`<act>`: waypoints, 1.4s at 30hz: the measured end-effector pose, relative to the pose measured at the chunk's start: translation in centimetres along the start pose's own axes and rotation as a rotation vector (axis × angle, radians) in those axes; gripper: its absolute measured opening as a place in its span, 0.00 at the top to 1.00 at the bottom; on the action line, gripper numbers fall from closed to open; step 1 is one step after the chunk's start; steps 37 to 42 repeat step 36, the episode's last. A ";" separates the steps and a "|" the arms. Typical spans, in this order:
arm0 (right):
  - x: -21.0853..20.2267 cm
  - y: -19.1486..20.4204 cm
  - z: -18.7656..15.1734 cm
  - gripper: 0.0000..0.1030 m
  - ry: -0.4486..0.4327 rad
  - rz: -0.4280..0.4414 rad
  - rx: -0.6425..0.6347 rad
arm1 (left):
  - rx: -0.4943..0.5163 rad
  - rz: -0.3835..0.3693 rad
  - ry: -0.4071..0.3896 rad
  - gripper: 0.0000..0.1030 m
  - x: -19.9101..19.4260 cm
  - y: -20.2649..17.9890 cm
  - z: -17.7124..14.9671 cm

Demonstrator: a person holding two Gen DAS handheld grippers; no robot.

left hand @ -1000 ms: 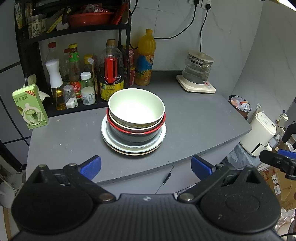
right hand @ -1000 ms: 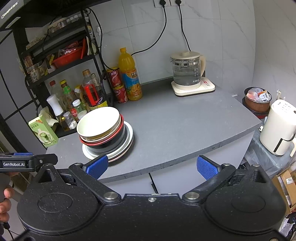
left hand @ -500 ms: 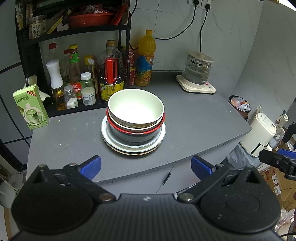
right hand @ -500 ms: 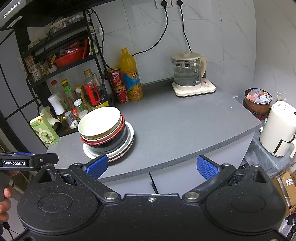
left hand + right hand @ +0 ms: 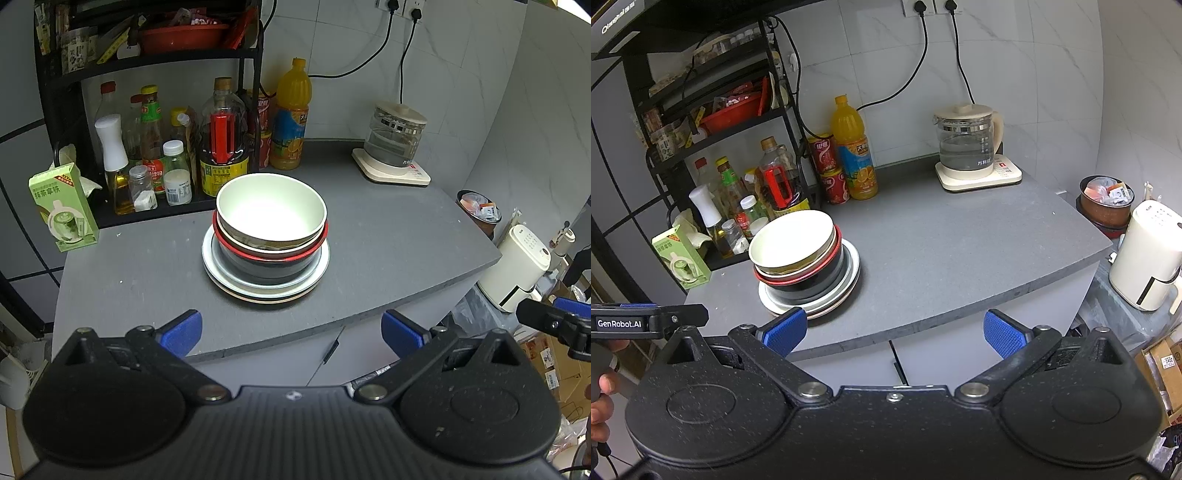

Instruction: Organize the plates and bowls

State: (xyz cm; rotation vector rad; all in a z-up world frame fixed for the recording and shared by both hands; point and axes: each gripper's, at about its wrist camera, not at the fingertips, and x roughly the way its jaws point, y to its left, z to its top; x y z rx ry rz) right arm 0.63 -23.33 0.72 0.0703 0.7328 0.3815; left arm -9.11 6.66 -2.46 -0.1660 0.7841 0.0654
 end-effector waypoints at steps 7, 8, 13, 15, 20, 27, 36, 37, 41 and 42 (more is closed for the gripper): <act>-0.1 -0.1 0.0 0.00 -0.002 -0.003 0.002 | -0.014 -0.004 0.005 0.01 -0.1 -0.1 0.0; -0.1 -0.1 0.0 0.00 -0.001 -0.003 0.002 | -0.018 -0.007 0.006 0.01 -0.1 -0.1 0.0; -0.1 -0.2 -0.1 0.00 0.001 -0.006 0.004 | -0.018 -0.003 0.007 0.01 0.0 0.0 0.1; 0.0 -0.3 -0.1 0.00 0.004 -0.007 0.007 | -0.018 -0.004 0.010 0.01 0.0 0.0 0.1; 0.1 -0.3 -0.2 0.00 0.009 -0.009 0.003 | -0.016 -0.005 0.012 0.01 0.1 -0.3 0.0; 0.5 -0.5 -0.2 0.00 0.013 -0.013 0.010 | -0.017 -0.006 0.017 0.01 0.2 -0.5 0.0; 1.5 -0.3 0.1 0.00 0.024 -0.006 0.010 | -0.028 -0.001 0.022 0.01 0.7 -0.5 0.2; 1.5 -0.3 0.1 0.00 0.024 -0.006 0.010 | -0.028 -0.001 0.022 0.01 0.7 -0.5 0.2; 1.5 -0.3 0.1 0.00 0.024 -0.006 0.010 | -0.028 -0.001 0.022 0.01 0.7 -0.5 0.2; 1.5 -0.3 0.1 0.00 0.024 -0.006 0.010 | -0.028 -0.001 0.022 0.01 0.7 -0.5 0.2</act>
